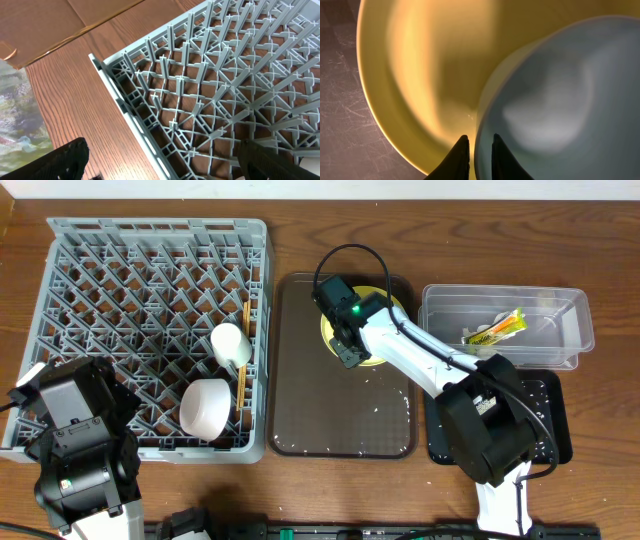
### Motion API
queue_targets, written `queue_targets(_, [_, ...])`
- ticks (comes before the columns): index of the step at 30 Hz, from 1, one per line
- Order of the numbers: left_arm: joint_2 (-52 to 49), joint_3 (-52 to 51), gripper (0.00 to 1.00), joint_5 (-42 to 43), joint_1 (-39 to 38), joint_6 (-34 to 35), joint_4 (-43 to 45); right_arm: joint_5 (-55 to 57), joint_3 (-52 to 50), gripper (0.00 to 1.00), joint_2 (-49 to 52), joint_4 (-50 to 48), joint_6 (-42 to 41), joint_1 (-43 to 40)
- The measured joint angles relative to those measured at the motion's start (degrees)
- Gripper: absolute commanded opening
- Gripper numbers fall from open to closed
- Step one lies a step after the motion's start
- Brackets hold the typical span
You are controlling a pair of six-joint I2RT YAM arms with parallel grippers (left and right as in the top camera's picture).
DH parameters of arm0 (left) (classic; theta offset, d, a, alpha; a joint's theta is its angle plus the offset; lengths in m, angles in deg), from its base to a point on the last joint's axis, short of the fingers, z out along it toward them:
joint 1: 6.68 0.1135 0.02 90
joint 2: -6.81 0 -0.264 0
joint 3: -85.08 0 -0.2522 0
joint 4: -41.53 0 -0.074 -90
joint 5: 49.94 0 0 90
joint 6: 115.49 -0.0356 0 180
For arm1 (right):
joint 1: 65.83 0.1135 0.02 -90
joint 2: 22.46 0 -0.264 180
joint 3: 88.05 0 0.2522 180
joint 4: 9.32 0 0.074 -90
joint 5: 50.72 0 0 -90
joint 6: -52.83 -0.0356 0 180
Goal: Sort waste into correct bins and load items into the dishwasher
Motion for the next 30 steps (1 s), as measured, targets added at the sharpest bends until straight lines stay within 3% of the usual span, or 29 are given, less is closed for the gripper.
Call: queue_targets(30, [0.0,0.0,0.96,0.0,0.0,0.0,0.0,-0.1,3.3,0.15,-0.1,3.3,0.0,0.0])
